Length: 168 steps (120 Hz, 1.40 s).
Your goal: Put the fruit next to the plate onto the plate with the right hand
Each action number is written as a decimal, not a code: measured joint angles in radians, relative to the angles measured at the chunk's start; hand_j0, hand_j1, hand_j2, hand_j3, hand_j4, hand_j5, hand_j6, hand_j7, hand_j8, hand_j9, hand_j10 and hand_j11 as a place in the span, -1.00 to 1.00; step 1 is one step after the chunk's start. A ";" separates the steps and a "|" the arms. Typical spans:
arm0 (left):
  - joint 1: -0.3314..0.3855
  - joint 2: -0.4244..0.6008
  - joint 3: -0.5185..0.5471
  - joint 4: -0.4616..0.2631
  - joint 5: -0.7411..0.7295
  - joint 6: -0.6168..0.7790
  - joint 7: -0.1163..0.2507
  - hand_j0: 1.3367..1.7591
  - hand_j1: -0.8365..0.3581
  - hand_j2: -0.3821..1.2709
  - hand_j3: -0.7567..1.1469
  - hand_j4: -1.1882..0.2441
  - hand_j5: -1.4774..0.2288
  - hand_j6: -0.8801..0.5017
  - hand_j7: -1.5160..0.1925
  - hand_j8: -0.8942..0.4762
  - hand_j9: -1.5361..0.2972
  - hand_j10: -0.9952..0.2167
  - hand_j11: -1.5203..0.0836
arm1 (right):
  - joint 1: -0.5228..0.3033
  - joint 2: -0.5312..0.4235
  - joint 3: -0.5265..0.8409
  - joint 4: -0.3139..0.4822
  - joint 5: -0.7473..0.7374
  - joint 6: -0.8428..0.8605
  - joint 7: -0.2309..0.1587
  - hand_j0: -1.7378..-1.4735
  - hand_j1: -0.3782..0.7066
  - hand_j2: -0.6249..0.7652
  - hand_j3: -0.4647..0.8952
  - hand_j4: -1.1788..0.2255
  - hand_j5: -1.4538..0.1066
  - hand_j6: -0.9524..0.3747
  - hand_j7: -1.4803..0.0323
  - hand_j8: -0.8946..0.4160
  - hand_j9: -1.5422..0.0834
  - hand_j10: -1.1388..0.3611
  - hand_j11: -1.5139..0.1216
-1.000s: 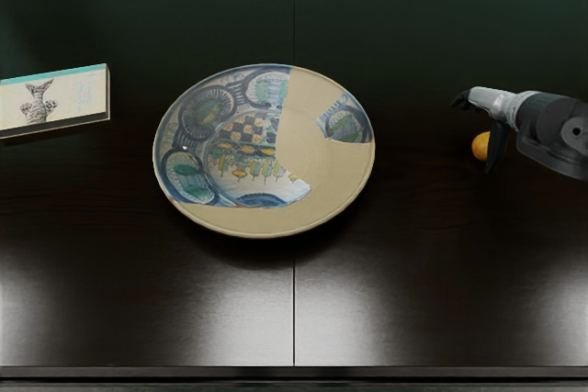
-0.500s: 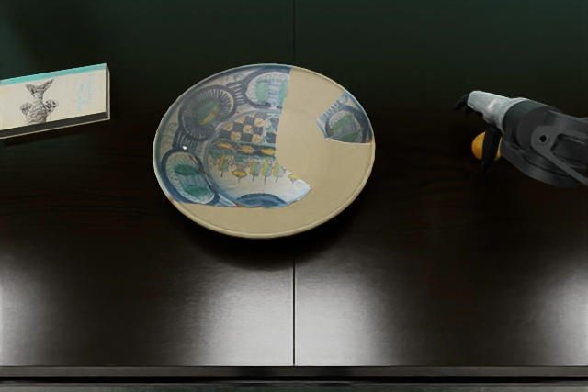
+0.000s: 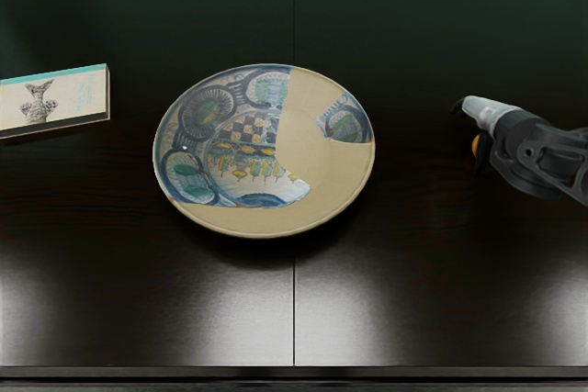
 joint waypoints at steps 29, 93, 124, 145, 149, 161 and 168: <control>0.000 0.000 0.000 0.000 0.000 0.000 0.000 0.52 0.98 -0.54 -0.21 0.66 0.73 0.27 0.77 0.30 0.68 0.64 0.90 | -0.006 -0.039 -0.007 0.021 0.003 -0.023 -0.008 -0.40 -0.37 -0.17 -0.32 0.30 0.43 0.03 0.51 -0.04 0.48 0.16 0.43; 0.000 0.000 0.000 0.000 0.000 0.000 0.000 0.52 0.98 -0.54 -0.21 0.66 0.73 0.27 0.77 0.30 0.68 0.64 0.90 | -0.032 -0.046 -0.013 0.023 0.000 -0.051 -0.017 -0.40 -0.14 -0.20 -0.32 0.15 0.25 -0.12 0.33 -0.20 0.31 0.03 0.27; 0.000 0.000 0.000 0.000 0.000 0.000 0.000 0.52 0.98 -0.54 -0.21 0.66 0.73 0.27 0.77 0.30 0.68 0.64 0.90 | -0.033 -0.042 -0.037 0.024 -0.001 -0.091 -0.017 -0.40 -0.02 -0.22 -0.32 0.07 0.16 -0.21 0.23 -0.28 0.22 -0.05 0.18; 0.000 0.000 0.000 0.000 0.000 0.000 0.000 0.52 0.98 -0.54 -0.21 0.66 0.73 0.27 0.77 0.30 0.68 0.64 0.90 | -0.033 -0.042 -0.041 0.023 -0.001 -0.097 -0.017 -0.38 0.11 -0.17 -0.32 -0.06 -0.01 -0.26 0.07 -0.28 0.06 -0.17 0.02; 0.000 0.000 0.000 0.000 0.000 0.000 0.000 0.52 0.98 -0.54 -0.21 0.66 0.73 0.27 0.77 0.30 0.68 0.64 0.90 | -0.034 -0.042 -0.041 0.022 -0.001 -0.097 -0.017 -0.37 0.11 -0.17 -0.32 -0.07 -0.03 -0.24 0.04 -0.27 0.04 -0.18 -0.01; 0.000 0.000 0.000 0.000 0.000 0.000 0.000 0.52 0.98 -0.54 -0.21 0.66 0.73 0.27 0.77 0.30 0.68 0.64 0.90 | -0.034 -0.040 -0.041 0.020 -0.001 -0.097 -0.017 -0.36 0.13 -0.14 -0.32 -0.12 -0.09 -0.23 -0.01 -0.26 -0.02 -0.22 -0.06; 0.000 0.000 0.000 0.000 0.000 0.000 0.000 0.52 0.98 -0.54 -0.21 0.66 0.73 0.27 0.77 0.30 0.68 0.64 0.90 | -0.035 -0.040 -0.041 0.019 -0.002 -0.098 -0.018 -0.35 0.13 -0.14 -0.32 -0.14 -0.12 -0.21 -0.04 -0.24 -0.05 -0.25 -0.09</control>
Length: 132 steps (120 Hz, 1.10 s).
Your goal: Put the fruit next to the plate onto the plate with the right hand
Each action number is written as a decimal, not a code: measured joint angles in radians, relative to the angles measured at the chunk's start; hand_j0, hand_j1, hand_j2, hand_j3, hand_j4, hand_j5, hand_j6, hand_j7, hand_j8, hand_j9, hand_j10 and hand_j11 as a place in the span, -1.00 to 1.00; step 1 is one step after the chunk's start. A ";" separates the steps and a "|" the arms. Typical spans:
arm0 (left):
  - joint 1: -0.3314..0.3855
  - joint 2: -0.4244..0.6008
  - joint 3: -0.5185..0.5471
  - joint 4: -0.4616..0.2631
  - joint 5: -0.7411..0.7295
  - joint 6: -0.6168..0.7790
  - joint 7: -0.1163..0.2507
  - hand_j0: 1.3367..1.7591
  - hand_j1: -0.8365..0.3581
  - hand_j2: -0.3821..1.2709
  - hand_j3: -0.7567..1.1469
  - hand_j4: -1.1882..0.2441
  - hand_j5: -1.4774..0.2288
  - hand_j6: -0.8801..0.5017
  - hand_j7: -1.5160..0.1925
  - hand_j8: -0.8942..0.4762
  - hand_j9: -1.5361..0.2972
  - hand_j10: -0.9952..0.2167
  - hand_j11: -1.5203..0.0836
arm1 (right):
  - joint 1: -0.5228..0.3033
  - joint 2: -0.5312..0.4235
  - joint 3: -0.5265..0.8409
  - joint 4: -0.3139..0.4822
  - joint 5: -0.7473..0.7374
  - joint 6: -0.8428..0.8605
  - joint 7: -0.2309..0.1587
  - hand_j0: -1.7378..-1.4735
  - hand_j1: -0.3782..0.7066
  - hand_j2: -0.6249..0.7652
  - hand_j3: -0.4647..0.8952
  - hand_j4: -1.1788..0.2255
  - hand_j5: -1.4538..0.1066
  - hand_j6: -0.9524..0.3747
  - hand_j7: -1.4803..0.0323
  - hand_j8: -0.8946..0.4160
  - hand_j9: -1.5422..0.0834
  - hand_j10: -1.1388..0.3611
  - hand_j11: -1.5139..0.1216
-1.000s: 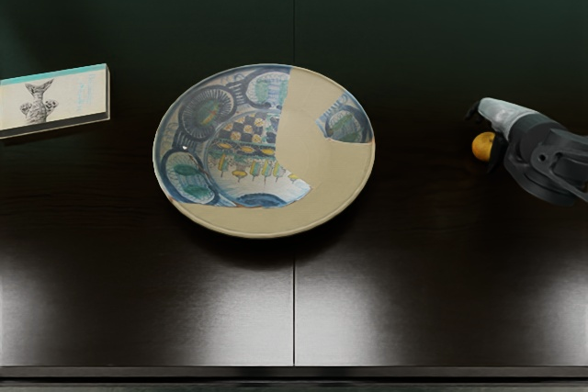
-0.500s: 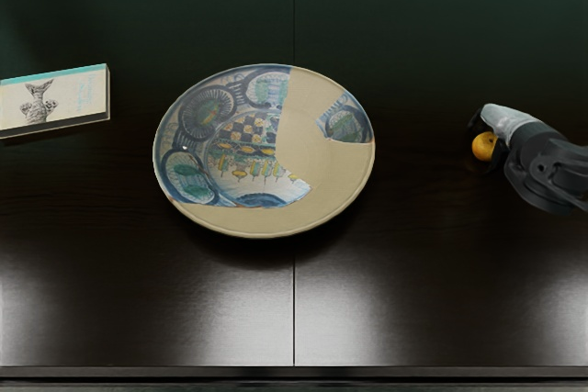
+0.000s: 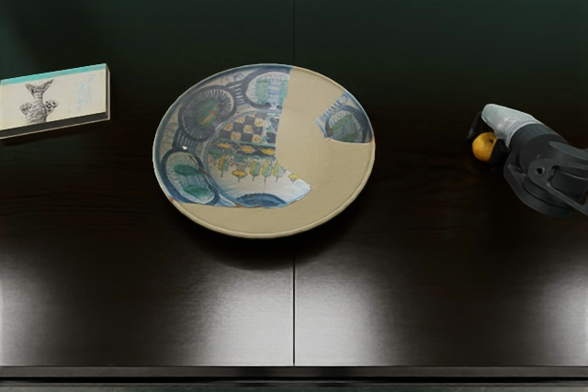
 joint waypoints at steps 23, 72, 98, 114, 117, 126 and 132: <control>0.000 0.000 0.000 0.000 0.000 0.000 0.000 0.52 0.98 -0.54 -0.21 0.66 0.73 0.27 0.77 0.30 0.68 0.64 0.90 | -0.004 0.002 0.000 -0.003 -0.001 -0.003 0.000 -0.31 0.15 -0.11 -0.32 -0.23 -0.21 -0.17 -0.14 -0.18 -0.15 -0.32 -0.19; 0.000 0.000 0.000 0.000 0.000 0.000 0.000 0.52 0.98 -0.54 -0.21 0.66 0.73 0.27 0.77 0.30 0.68 0.64 0.90 | 0.014 0.002 0.007 0.000 0.008 -0.003 0.001 -0.30 0.10 0.10 -0.32 -0.32 -0.34 -0.26 -0.27 -0.32 -0.29 -0.46 -0.34; 0.000 0.000 0.000 0.000 0.000 0.000 0.000 0.52 0.98 -0.54 -0.21 0.66 0.73 0.27 0.77 0.30 0.68 0.64 0.90 | 0.055 0.001 0.024 0.049 0.019 -0.004 0.001 -0.32 0.05 0.08 -0.32 -0.35 -0.40 -0.27 -0.31 -0.33 -0.35 -0.46 -0.41; 0.000 0.000 0.000 0.000 0.000 0.000 0.000 0.52 0.98 -0.54 -0.21 0.66 0.73 0.27 0.77 0.30 0.68 0.64 0.90 | 0.074 0.000 0.046 0.110 0.022 -0.003 0.002 -0.33 0.02 0.06 -0.32 -0.36 -0.43 -0.27 -0.33 -0.33 -0.37 -0.47 -0.44; 0.000 0.000 0.000 0.000 0.000 0.000 0.000 0.52 0.98 -0.54 -0.21 0.66 0.73 0.27 0.77 0.30 0.68 0.64 0.90 | 0.076 0.000 0.051 0.120 0.022 -0.003 0.002 -0.33 0.02 0.06 -0.32 -0.36 -0.43 -0.27 -0.34 -0.33 -0.38 -0.47 -0.44; 0.000 0.000 0.000 0.000 0.000 0.000 0.000 0.52 0.98 -0.54 -0.21 0.66 0.73 0.27 0.77 0.30 0.68 0.64 0.90 | 0.087 0.001 0.061 0.152 0.023 -0.004 0.001 -0.34 0.02 0.10 -0.32 -0.37 -0.44 -0.28 -0.34 -0.34 -0.38 -0.47 -0.45; 0.000 0.000 0.000 0.000 0.000 0.000 0.000 0.52 0.98 -0.54 -0.21 0.66 0.73 0.27 0.77 0.30 0.68 0.64 0.90 | 0.093 0.002 0.073 0.176 0.024 -0.004 0.001 -0.35 0.05 0.14 -0.31 -0.37 -0.45 -0.27 -0.35 -0.34 -0.39 -0.48 -0.45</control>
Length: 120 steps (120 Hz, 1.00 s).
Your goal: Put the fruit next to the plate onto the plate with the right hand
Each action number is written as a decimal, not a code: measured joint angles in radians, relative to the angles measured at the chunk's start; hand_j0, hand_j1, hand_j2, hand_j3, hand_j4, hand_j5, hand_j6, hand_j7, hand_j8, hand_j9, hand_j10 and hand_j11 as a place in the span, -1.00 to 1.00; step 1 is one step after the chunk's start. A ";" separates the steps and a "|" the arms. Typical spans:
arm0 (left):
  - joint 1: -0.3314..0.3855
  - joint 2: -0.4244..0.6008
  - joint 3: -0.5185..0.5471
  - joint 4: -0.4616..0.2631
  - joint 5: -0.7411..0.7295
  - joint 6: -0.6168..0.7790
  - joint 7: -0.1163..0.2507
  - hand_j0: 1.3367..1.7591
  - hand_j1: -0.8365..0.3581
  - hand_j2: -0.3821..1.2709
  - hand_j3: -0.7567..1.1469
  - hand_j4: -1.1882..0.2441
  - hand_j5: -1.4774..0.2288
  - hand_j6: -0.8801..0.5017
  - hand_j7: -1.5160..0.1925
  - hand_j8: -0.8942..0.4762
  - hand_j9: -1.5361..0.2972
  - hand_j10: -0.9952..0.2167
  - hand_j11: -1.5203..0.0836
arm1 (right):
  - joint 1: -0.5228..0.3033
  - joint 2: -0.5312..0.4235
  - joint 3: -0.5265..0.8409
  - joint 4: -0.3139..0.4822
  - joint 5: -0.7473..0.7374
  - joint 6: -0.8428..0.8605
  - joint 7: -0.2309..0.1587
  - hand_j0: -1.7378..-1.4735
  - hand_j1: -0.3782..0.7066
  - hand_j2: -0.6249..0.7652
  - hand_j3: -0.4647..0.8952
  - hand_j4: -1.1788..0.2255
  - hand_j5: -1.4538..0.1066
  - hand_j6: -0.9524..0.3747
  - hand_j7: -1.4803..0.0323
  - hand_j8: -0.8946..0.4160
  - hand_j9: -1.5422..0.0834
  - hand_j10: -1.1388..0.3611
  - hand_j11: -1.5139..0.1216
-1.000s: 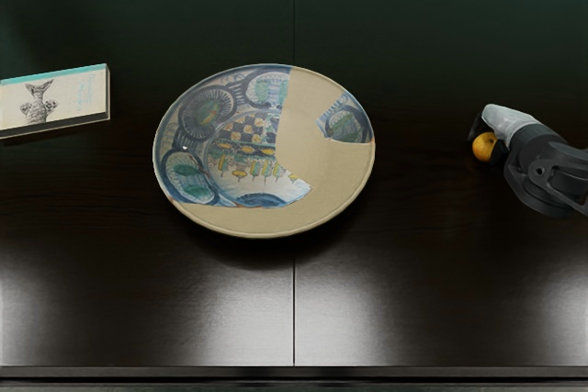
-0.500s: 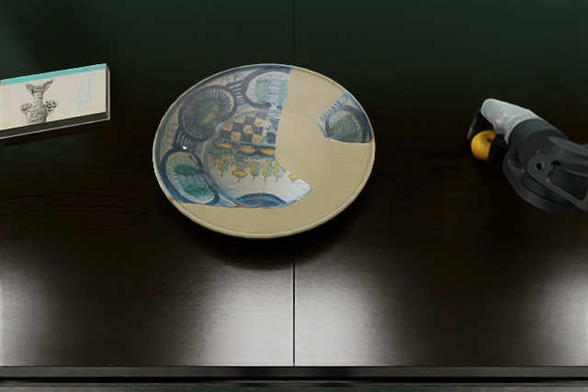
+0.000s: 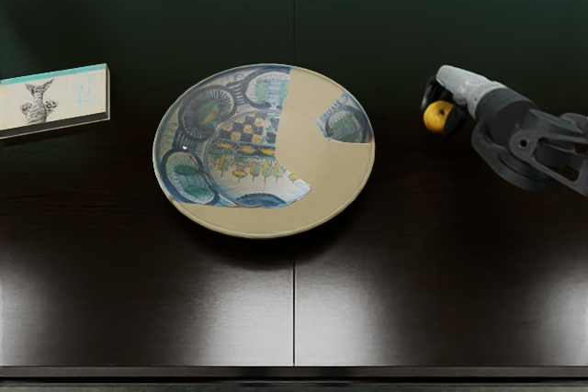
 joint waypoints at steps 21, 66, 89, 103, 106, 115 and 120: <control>0.000 0.000 0.000 0.000 0.000 0.000 0.000 0.52 0.98 -0.54 -0.21 0.66 0.73 0.27 0.77 0.30 0.68 0.64 0.90 | 0.023 0.009 0.025 0.081 0.000 0.000 -0.025 -0.37 0.11 0.24 -0.31 -0.37 -0.48 -0.24 -0.36 -0.30 -0.41 -0.45 -0.47; 0.000 0.000 0.000 0.000 0.000 0.000 0.000 0.52 0.98 -0.54 -0.20 0.66 0.73 0.27 0.77 0.30 0.68 0.64 0.90 | 0.079 0.133 0.021 0.147 -0.040 0.012 -0.032 -0.39 0.19 0.39 -0.31 -0.35 -0.52 -0.21 -0.36 -0.29 -0.42 -0.44 -0.47; 0.000 0.000 0.000 0.000 0.000 0.000 0.000 0.52 0.98 -0.54 -0.20 0.66 0.73 0.27 0.77 0.30 0.68 0.64 0.90 | 0.080 0.260 -0.007 0.111 -0.071 0.006 -0.031 -0.40 0.23 0.45 -0.31 -0.35 -0.54 -0.19 -0.37 -0.26 -0.44 -0.44 -0.50; 0.000 0.000 0.000 0.000 0.000 0.000 0.000 0.52 0.98 -0.54 -0.20 0.66 0.73 0.27 0.77 0.30 0.68 0.64 0.90 | 0.068 0.326 -0.015 0.053 -0.078 0.002 -0.030 -0.40 0.22 0.47 -0.31 -0.35 -0.56 -0.19 -0.38 -0.24 -0.46 -0.45 -0.52; 0.000 0.000 0.000 0.000 0.000 0.000 0.000 0.52 0.98 -0.54 -0.20 0.66 0.73 0.27 0.77 0.30 0.68 0.64 0.90 | 0.066 0.340 -0.019 0.039 -0.078 0.002 -0.029 -0.40 0.23 0.48 -0.31 -0.35 -0.57 -0.19 -0.39 -0.24 -0.47 -0.45 -0.53; 0.000 0.000 0.000 0.000 0.000 0.000 0.000 0.52 0.98 -0.54 -0.20 0.66 0.73 0.27 0.77 0.30 0.68 0.64 0.90 | 0.060 0.373 -0.029 0.005 -0.079 0.001 -0.029 -0.40 0.24 0.50 -0.31 -0.35 -0.59 -0.18 -0.39 -0.23 -0.48 -0.45 -0.54; 0.000 0.000 0.000 0.000 0.000 0.000 0.000 0.52 0.98 -0.54 -0.20 0.66 0.73 0.27 0.77 0.30 0.68 0.64 0.90 | 0.058 0.385 -0.032 -0.006 -0.080 0.001 -0.029 -0.40 0.24 0.49 -0.31 -0.36 -0.58 -0.18 -0.40 -0.23 -0.49 -0.45 -0.55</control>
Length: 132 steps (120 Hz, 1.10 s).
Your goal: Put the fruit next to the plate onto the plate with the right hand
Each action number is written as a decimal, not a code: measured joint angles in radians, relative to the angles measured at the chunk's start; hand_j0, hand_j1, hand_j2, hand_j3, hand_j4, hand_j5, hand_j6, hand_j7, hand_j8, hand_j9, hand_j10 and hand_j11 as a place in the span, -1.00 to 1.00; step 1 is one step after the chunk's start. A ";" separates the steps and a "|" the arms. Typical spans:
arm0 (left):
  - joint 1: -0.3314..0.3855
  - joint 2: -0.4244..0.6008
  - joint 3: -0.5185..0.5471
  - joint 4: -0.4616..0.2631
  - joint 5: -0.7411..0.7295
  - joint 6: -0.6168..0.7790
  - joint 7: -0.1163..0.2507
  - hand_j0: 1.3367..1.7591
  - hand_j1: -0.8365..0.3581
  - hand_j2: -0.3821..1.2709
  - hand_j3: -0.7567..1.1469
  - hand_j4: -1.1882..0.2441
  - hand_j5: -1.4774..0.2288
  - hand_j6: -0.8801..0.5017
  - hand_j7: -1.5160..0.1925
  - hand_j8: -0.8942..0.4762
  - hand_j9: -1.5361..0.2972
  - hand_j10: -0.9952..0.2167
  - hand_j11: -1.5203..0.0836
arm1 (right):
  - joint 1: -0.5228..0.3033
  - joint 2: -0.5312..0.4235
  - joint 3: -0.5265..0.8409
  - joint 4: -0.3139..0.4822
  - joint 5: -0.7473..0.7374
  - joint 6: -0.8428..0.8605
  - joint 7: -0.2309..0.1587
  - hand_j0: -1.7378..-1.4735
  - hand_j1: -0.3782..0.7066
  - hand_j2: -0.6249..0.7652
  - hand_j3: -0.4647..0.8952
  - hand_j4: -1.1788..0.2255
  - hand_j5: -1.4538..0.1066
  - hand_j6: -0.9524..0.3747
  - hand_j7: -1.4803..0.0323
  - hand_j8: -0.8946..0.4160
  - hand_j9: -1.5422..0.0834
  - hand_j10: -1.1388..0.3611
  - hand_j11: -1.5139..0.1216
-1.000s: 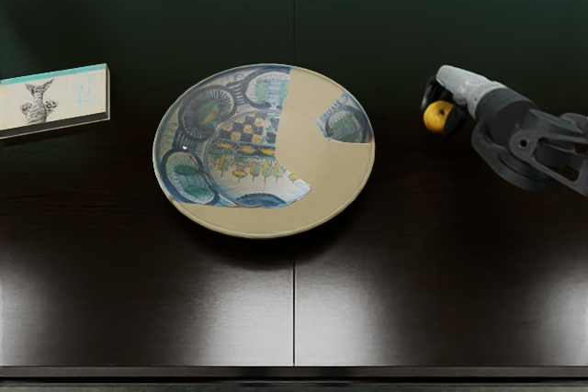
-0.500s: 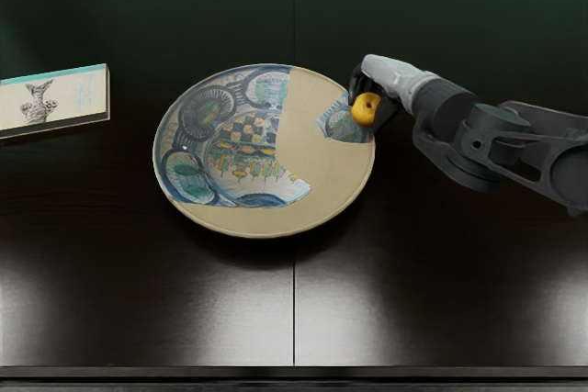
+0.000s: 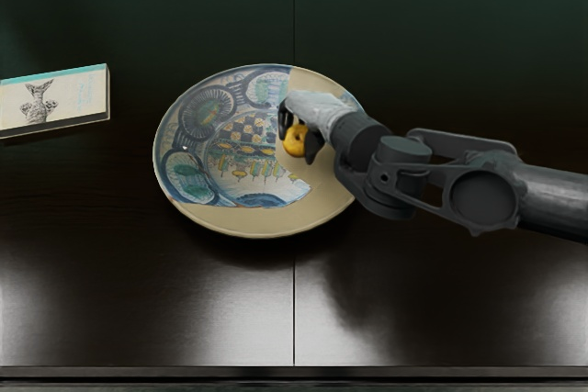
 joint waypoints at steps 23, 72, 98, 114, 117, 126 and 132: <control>0.000 0.000 0.000 0.000 0.000 0.000 0.000 0.52 0.98 -0.54 -0.20 0.66 0.73 0.27 0.77 0.30 0.68 0.64 0.90 | -0.004 0.020 0.009 -0.018 0.004 -0.001 -0.002 -0.40 -0.07 0.25 -0.32 -0.06 -0.13 -0.05 0.01 -0.10 -0.06 -0.18 -0.12; 0.000 0.000 0.000 0.000 0.000 0.000 0.000 0.52 0.98 -0.54 -0.20 0.66 0.73 0.27 0.77 0.30 0.68 0.64 0.90 | -0.004 -0.399 0.187 0.169 0.350 0.332 0.257 -0.40 -0.77 -0.06 -0.32 0.54 0.68 0.32 0.78 0.26 0.72 0.38 0.67; 0.000 0.000 0.000 0.000 0.000 0.000 0.000 0.52 0.98 -0.54 -0.21 0.66 0.73 0.27 0.77 0.30 0.68 0.64 0.90 | -0.006 -0.614 0.211 0.169 0.476 0.540 0.451 -0.40 -0.84 -0.09 -0.32 0.60 0.76 0.36 0.86 0.29 0.80 0.44 0.76; 0.000 0.000 0.000 0.000 0.000 0.000 0.000 0.52 0.98 -0.54 -0.21 0.66 0.73 0.27 0.77 0.30 0.68 0.64 0.90 | -0.007 -0.705 0.213 0.159 0.515 0.637 0.535 -0.40 -0.86 -0.10 -0.32 0.61 0.79 0.37 0.88 0.30 0.82 0.46 0.78; 0.000 0.000 0.000 0.000 0.000 0.000 0.000 0.52 0.98 -0.54 -0.21 0.66 0.73 0.27 0.77 0.30 0.68 0.64 0.90 | -0.007 -0.716 0.213 0.155 0.520 0.653 0.545 -0.40 -0.86 -0.10 -0.32 0.61 0.79 0.37 0.88 0.30 0.83 0.46 0.78; -0.001 0.000 -0.001 -0.007 0.001 -0.003 0.000 0.52 0.98 -0.54 -0.21 0.66 0.73 0.27 0.77 0.30 0.68 0.64 0.90 | -0.009 -0.737 0.212 0.143 0.529 0.682 0.563 -0.40 -0.86 -0.10 -0.32 0.62 0.79 0.37 0.89 0.30 0.83 0.46 0.79; -0.004 0.000 -0.001 -0.008 0.001 -0.005 0.000 0.52 0.98 -0.54 -0.21 0.66 0.73 0.27 0.77 0.30 0.68 0.64 0.90 | -0.010 -0.743 0.211 0.138 0.532 0.694 0.570 -0.40 -0.87 -0.10 -0.32 0.62 0.80 0.37 0.89 0.30 0.83 0.46 0.79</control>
